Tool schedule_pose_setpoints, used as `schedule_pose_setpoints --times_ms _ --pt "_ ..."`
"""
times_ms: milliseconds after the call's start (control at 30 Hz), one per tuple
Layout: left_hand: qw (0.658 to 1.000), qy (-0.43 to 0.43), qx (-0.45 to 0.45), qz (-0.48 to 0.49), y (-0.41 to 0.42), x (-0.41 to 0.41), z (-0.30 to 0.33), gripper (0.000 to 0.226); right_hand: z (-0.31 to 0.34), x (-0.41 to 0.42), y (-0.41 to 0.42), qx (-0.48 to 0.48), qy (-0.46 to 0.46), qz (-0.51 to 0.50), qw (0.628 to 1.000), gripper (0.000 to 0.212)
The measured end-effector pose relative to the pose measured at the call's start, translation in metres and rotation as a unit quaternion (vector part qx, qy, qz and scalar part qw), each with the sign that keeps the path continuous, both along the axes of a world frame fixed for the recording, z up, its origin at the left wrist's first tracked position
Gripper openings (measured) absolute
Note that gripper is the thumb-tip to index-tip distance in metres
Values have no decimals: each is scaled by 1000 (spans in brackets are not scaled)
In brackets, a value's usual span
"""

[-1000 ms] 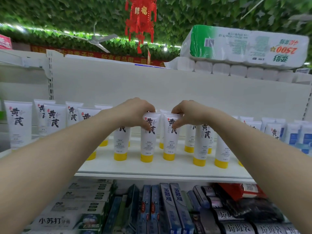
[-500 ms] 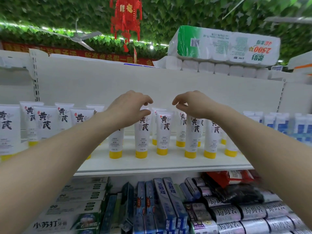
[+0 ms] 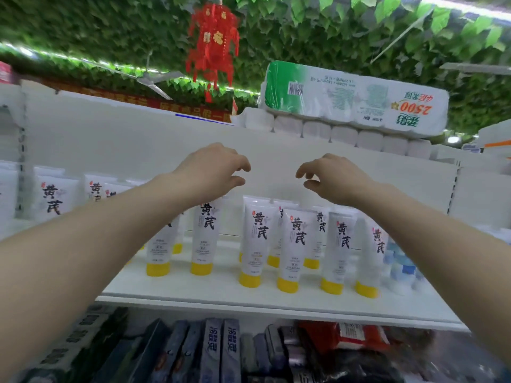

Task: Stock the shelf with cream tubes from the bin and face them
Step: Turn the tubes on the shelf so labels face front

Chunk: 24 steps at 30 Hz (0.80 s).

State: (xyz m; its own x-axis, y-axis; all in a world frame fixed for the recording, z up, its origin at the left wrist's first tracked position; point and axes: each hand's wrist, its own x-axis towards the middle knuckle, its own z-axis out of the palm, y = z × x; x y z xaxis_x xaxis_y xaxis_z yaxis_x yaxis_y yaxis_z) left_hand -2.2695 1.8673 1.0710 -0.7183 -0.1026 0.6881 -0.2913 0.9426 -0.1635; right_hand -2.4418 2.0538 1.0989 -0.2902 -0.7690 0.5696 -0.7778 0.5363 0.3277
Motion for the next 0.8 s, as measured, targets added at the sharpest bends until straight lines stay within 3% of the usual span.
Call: schedule_pose_setpoints --times_ms 200,400,633,800 --pt "998 -30 4 61 8 -36 12 34 8 -46 0 36 -46 68 996 30" --pt "995 -70 48 54 0 -53 19 31 9 -55 -9 90 -114 103 984 41" --pt "979 -173 97 37 1 -73 18 34 13 -51 -31 168 -182 69 967 45" --pt "965 -241 99 37 4 -91 15 31 6 -54 -49 195 -193 64 960 35"
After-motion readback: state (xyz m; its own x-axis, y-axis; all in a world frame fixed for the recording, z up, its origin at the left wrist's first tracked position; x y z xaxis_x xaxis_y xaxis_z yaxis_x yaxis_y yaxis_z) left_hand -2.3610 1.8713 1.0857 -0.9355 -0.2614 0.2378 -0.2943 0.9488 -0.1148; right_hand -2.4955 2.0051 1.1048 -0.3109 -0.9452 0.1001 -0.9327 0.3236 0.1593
